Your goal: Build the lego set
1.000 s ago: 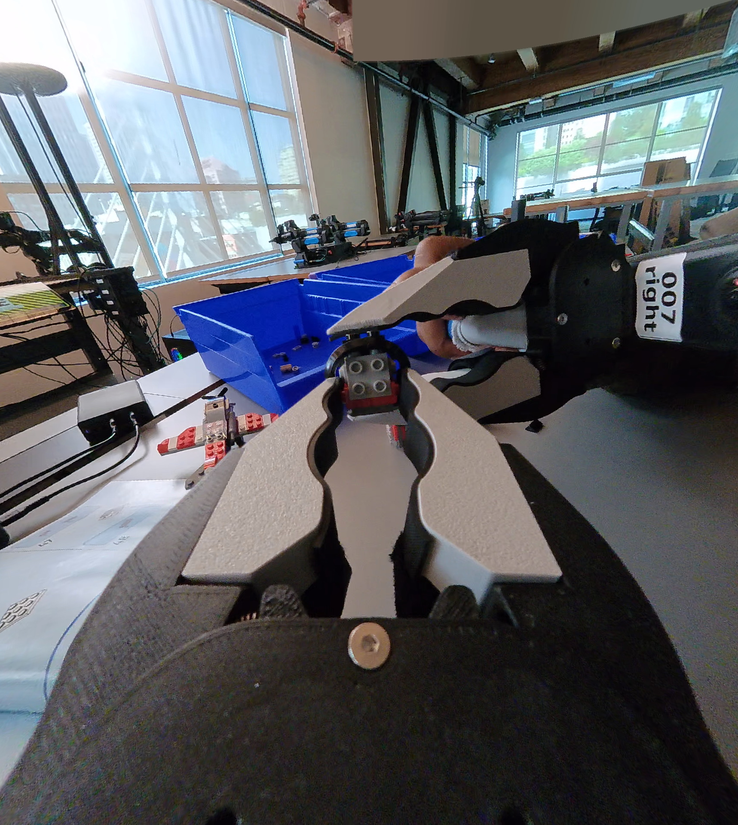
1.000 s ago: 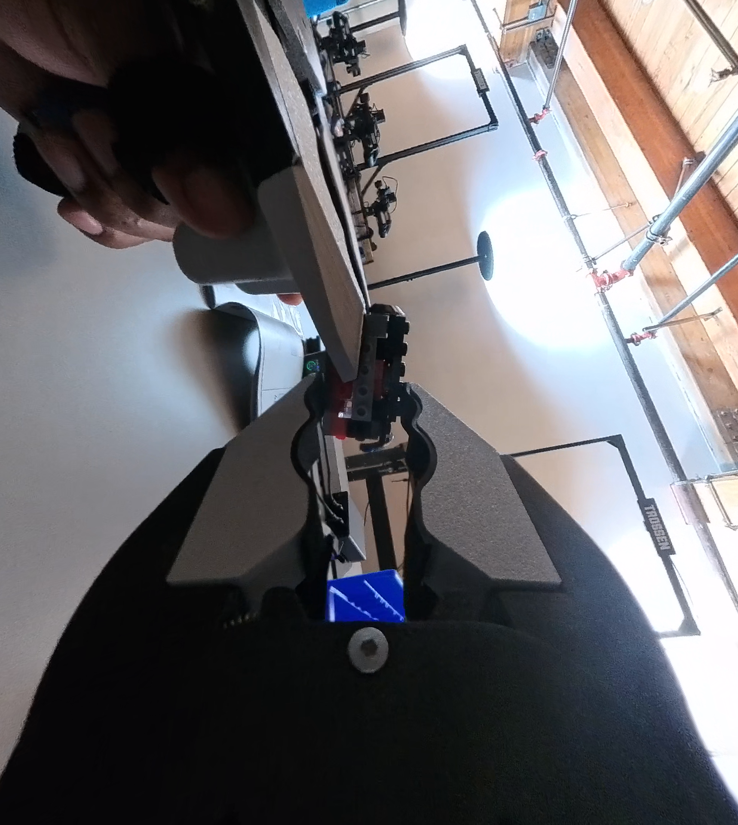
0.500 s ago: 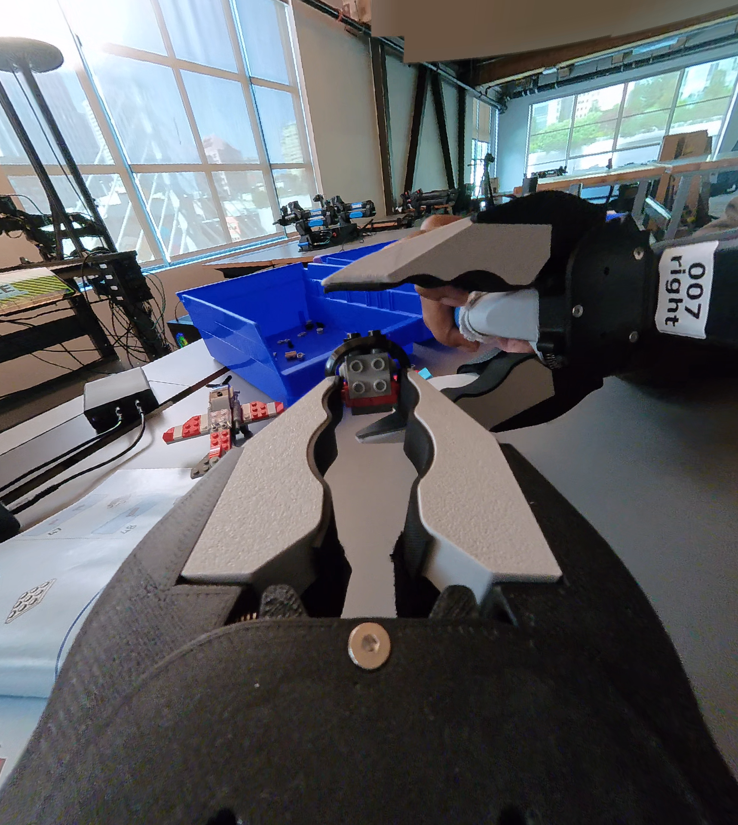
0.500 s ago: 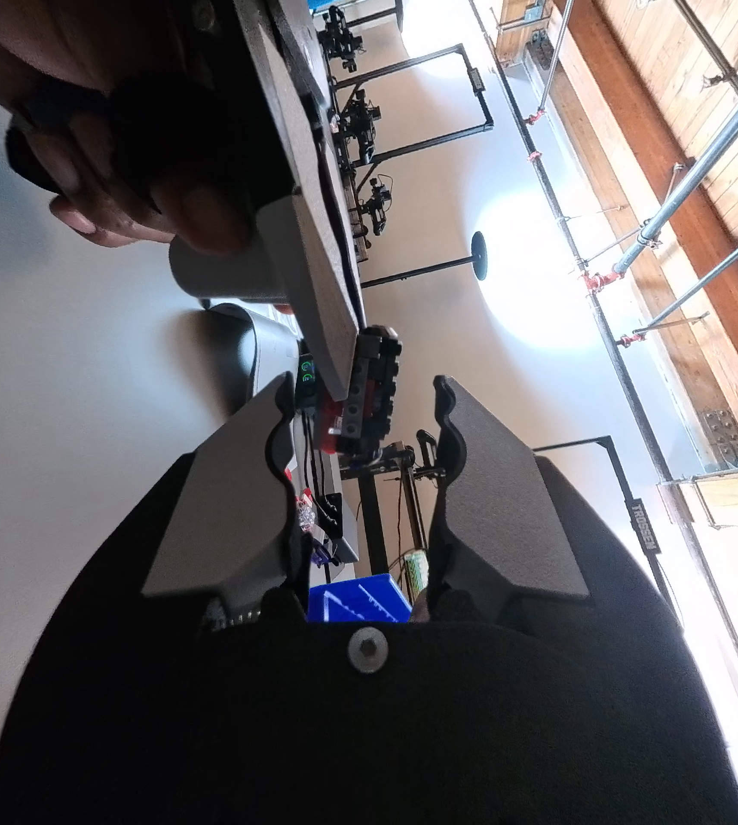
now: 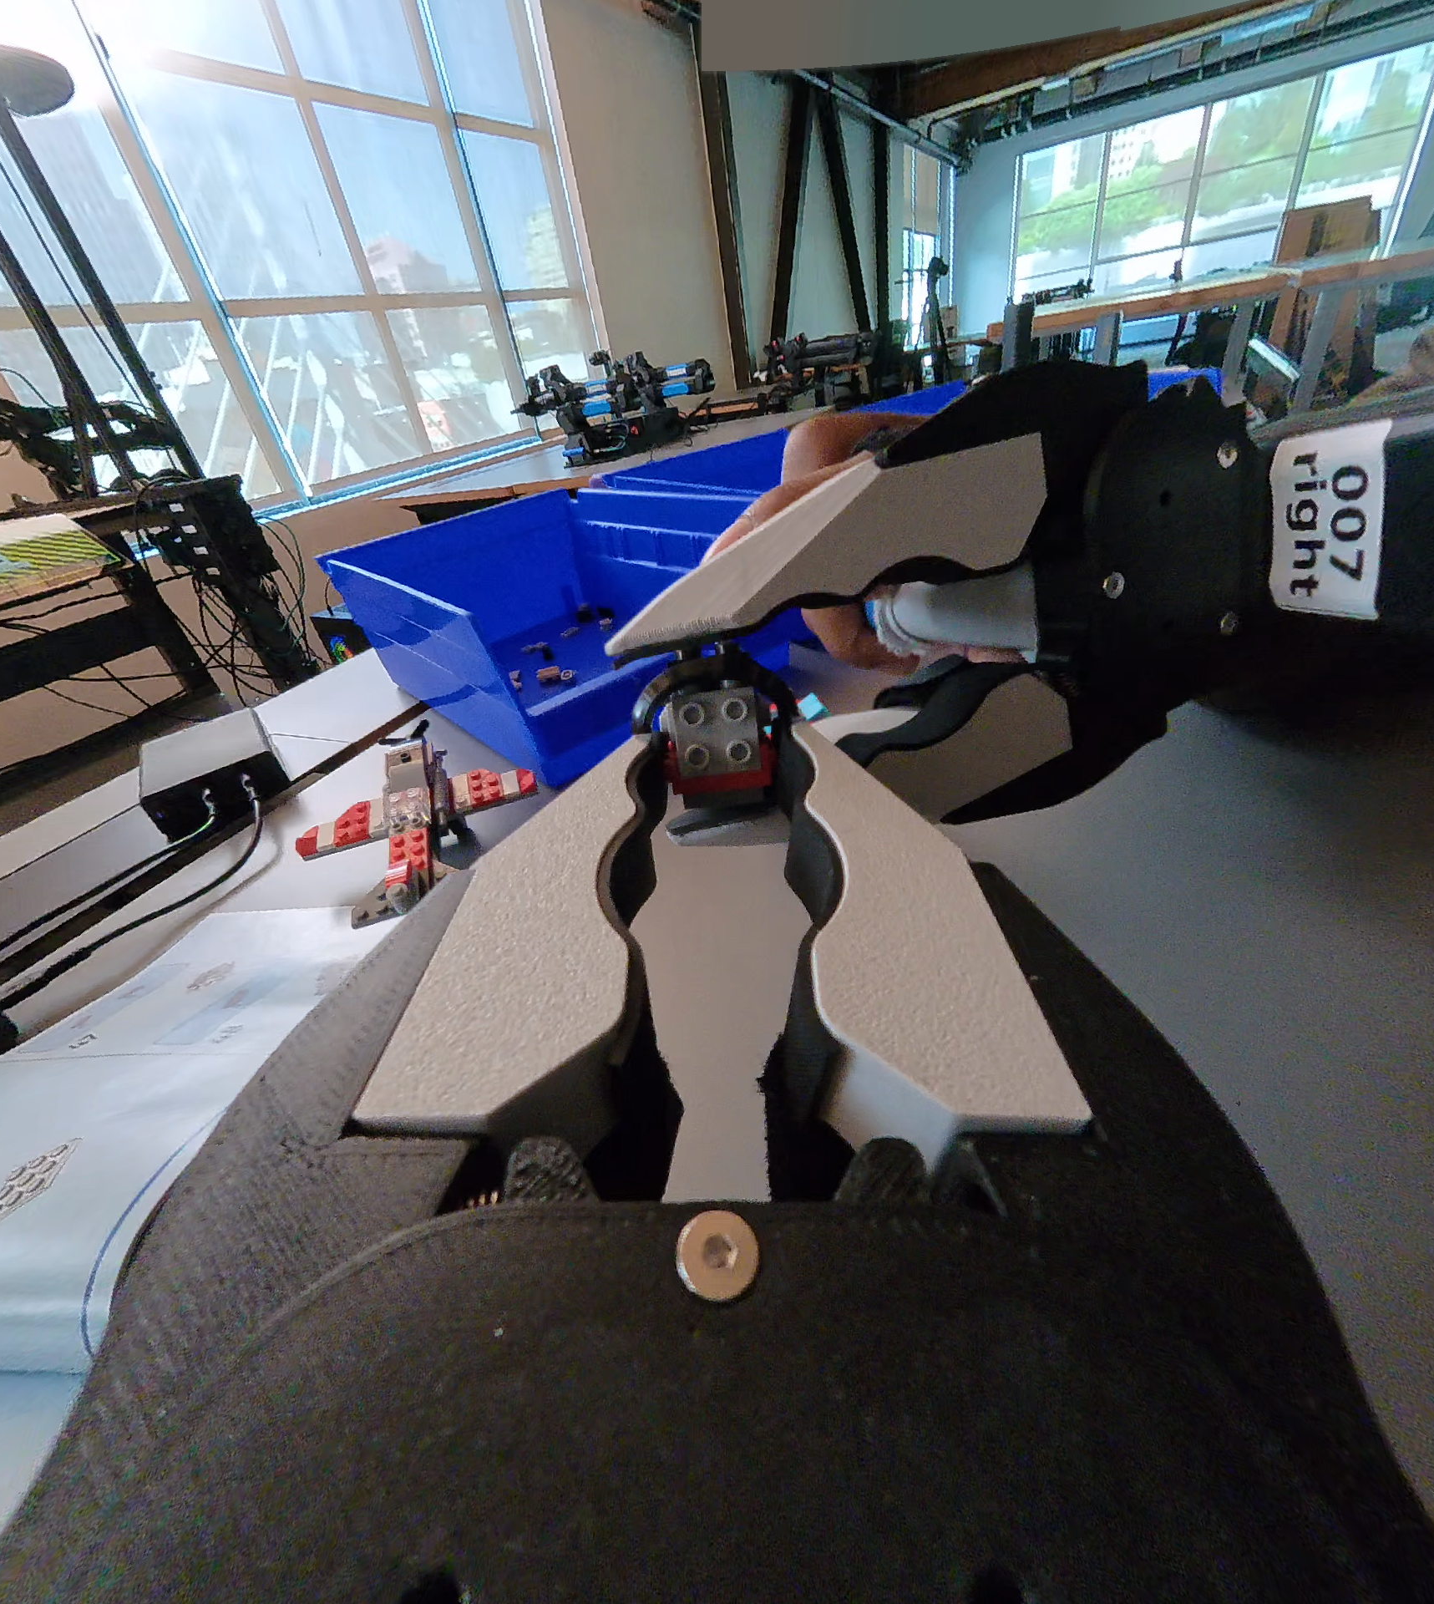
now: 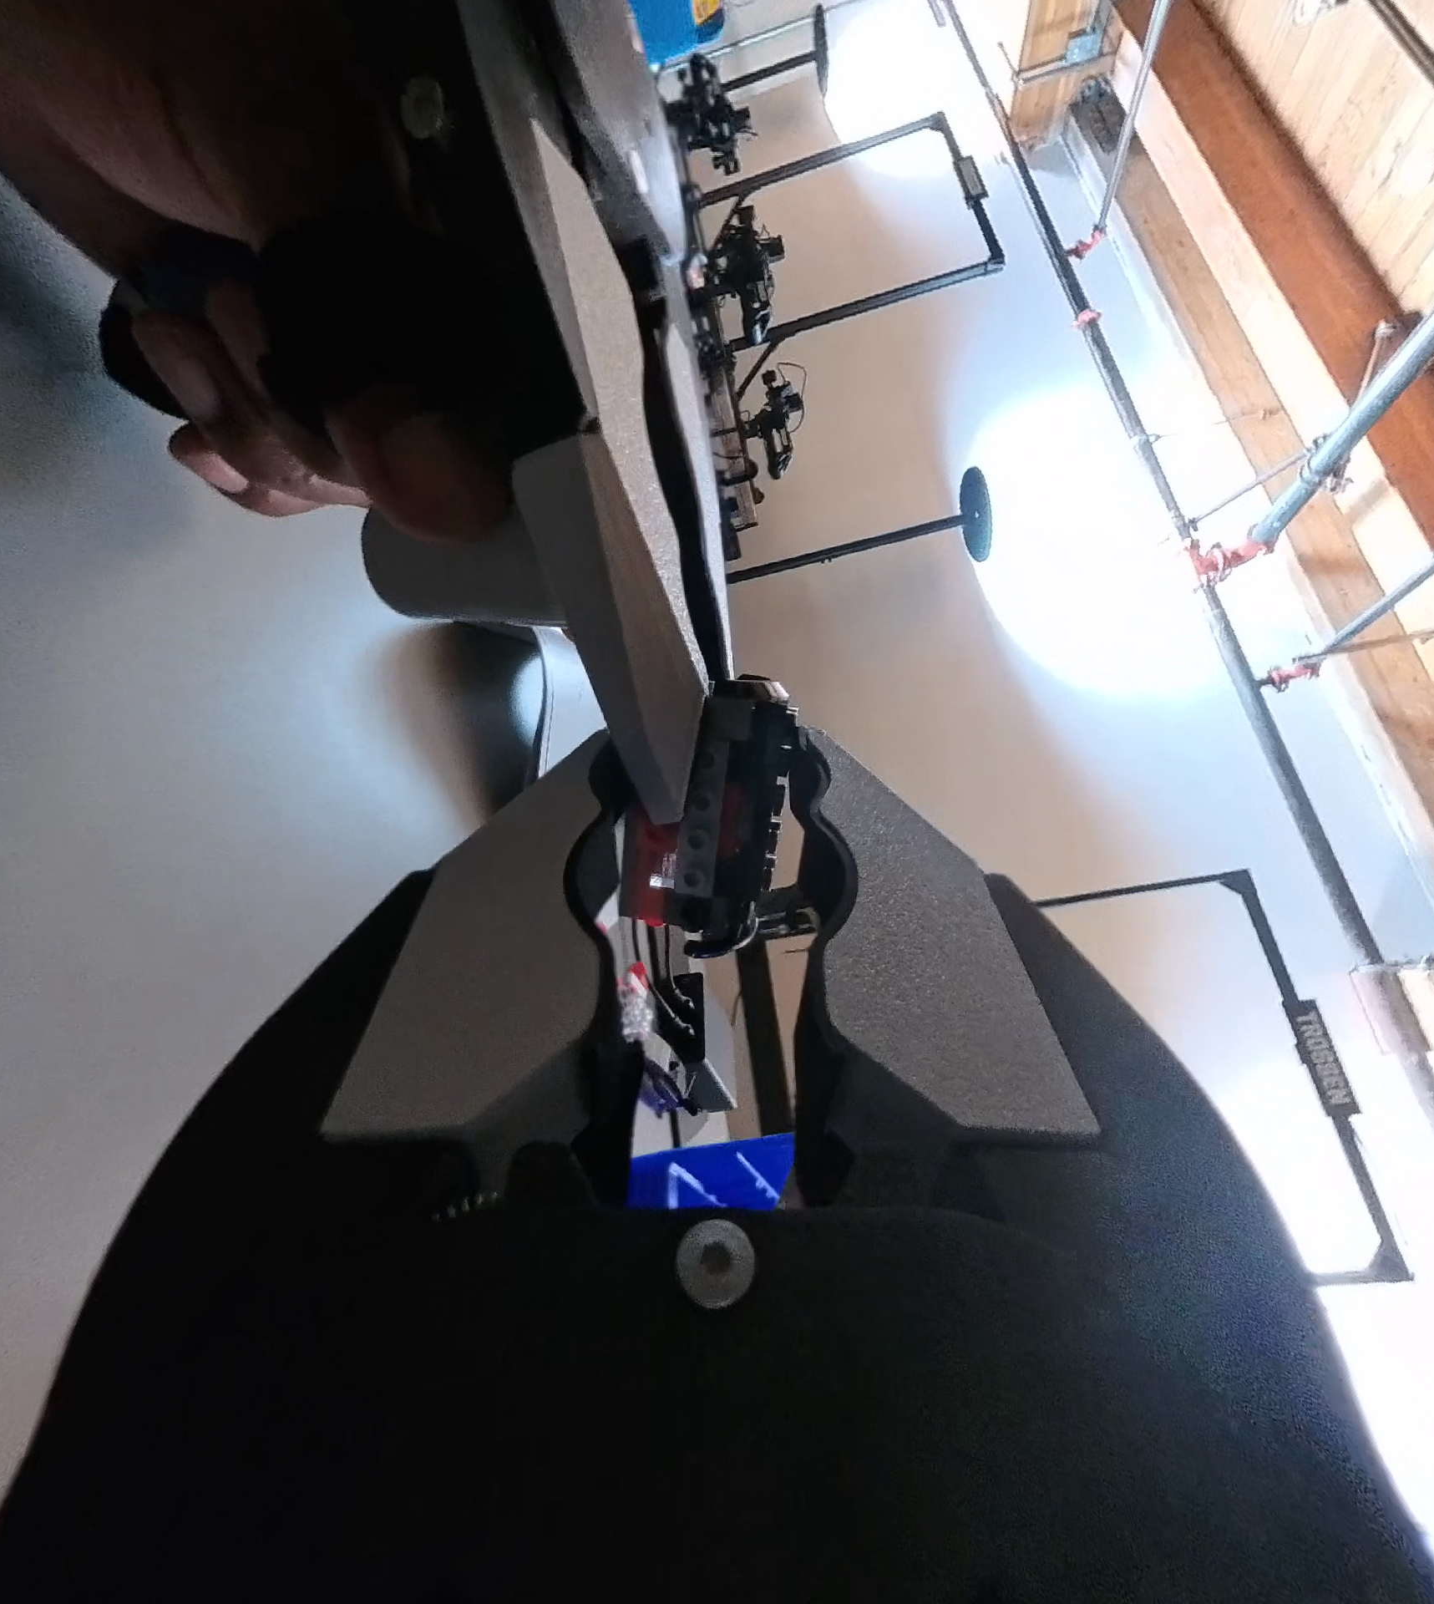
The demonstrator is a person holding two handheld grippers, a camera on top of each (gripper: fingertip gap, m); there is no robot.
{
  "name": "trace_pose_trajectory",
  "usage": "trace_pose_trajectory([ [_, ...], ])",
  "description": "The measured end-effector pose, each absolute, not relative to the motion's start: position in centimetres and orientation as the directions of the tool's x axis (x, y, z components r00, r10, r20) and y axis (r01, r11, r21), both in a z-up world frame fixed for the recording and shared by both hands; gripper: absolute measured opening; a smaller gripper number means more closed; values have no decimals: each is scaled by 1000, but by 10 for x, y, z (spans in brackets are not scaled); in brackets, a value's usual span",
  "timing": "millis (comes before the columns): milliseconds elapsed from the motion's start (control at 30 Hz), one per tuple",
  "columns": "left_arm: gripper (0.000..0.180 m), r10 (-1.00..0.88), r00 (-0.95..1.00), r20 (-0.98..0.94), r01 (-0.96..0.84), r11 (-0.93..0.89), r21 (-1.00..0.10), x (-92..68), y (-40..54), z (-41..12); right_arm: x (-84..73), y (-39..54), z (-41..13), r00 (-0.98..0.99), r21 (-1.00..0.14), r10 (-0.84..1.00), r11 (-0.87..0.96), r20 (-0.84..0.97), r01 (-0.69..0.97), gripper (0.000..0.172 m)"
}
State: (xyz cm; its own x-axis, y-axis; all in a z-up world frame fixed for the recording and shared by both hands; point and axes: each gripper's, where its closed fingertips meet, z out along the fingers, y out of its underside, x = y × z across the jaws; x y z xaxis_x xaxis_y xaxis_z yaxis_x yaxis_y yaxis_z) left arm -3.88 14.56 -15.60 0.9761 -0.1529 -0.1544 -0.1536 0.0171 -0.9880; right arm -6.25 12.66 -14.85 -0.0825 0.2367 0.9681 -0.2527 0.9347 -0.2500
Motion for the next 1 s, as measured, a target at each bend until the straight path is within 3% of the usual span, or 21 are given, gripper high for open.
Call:
trace_pose_trajectory([
  [33,25,-148,978,-147,-145,24,-989,-40,145,-154,-63,127,-148,-87,-272,259,930,962,-247,41],
  [100,25,-128,984,-124,-119,45,-992,-46,143,-150,-64,129,-149,-111,-311,292,921,950,-236,67],
  [200,25,-98,993,-71,-65,69,-996,-58,139,-144,-64,136,-146,-176,-422,391,881,904,-214,85],
  [433,25,-89,994,-59,-51,87,-995,-61,136,-139,-54,169,-131,-264,-655,617,751,741,-82,94],
  [700,25,-118,989,-89,-77,101,-992,-51,135,-136,-11,226,-129,-140,-766,771,635,621,103,84],
  [933,25,-177,980,-90,-75,87,-993,-36,137,-139,57,277,-163,-21,-883,933,347,359,316,45],
  [1000,25,-208,974,-94,-80,74,-994,-27,139,-142,77,284,-178,-26,-880,957,276,289,386,40],
])
